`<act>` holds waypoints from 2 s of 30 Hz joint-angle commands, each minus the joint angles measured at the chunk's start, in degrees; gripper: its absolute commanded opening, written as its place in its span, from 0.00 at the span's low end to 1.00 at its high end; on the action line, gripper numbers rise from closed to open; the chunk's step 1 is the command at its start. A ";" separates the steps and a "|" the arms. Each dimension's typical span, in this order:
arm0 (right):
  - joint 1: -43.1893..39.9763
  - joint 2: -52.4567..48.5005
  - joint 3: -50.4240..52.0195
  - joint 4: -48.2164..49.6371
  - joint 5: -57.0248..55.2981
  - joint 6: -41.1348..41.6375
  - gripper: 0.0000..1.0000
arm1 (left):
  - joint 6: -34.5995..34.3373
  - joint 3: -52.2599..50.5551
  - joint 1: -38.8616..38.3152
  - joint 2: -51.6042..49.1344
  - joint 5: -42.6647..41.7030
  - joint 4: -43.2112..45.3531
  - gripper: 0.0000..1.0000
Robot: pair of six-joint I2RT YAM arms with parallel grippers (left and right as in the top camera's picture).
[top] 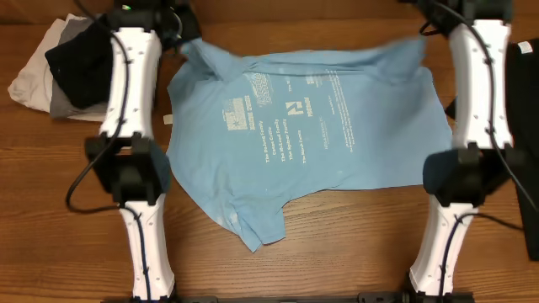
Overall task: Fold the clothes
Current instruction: 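Lay the flipped T-shirt flat on the table with both grippers, then release the T-shirt and raise both grippers away from it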
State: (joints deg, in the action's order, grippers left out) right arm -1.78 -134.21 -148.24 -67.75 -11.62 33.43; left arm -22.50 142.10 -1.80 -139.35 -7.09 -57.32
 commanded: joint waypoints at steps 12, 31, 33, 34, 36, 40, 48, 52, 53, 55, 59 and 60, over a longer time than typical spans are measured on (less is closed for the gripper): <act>0.15 0.24 -0.46 -7.28 3.08 -4.11 1.00 | 0.63 2.95 -0.72 2.47 0.33 -10.88 0.98; 0.22 0.50 -0.44 -23.10 17.79 -9.49 0.95 | 5.31 2.69 4.90 -0.57 1.70 -18.21 0.04; 0.22 0.50 -0.44 -23.28 17.94 -9.49 0.94 | 7.41 2.69 5.46 -2.05 1.79 -16.87 0.04; 0.22 0.50 -0.44 -23.39 18.21 -9.49 0.94 | 8.20 2.69 5.68 -2.62 2.16 -16.22 0.04; 0.22 0.50 -0.44 -23.58 18.51 -9.51 0.94 | 8.92 2.69 6.08 -3.89 4.17 -14.86 0.04; 0.22 0.50 -0.44 -23.98 18.58 -9.51 0.94 | 14.12 2.69 6.38 -7.10 4.57 -11.30 0.04; 0.22 0.50 -0.44 -24.11 18.56 -9.70 0.94 | 15.69 2.69 7.28 -13.33 11.32 -8.46 0.04; 0.22 0.50 -0.31 -24.22 18.58 -9.70 0.94 | 15.74 2.69 8.48 -13.62 12.33 -6.58 0.04; 0.22 0.50 -0.31 -24.46 18.56 -9.70 0.93 | 15.72 2.69 8.74 -13.62 12.63 -6.10 0.04; 0.22 0.50 -0.31 -24.81 18.58 -9.70 0.93 | 15.82 2.69 9.25 -13.68 12.87 -5.40 0.04; 0.22 0.50 -0.31 -25.42 18.58 -9.70 0.92 | 15.63 2.69 10.14 -14.14 13.31 -4.48 0.04; 0.22 0.50 -0.31 -25.62 18.58 -9.70 0.92 | 15.04 2.67 10.36 -14.38 13.79 -4.20 0.04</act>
State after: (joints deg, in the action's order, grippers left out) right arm -1.74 -136.25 -147.52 -93.14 6.61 23.97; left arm -7.90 143.68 7.03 -152.92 3.60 -62.43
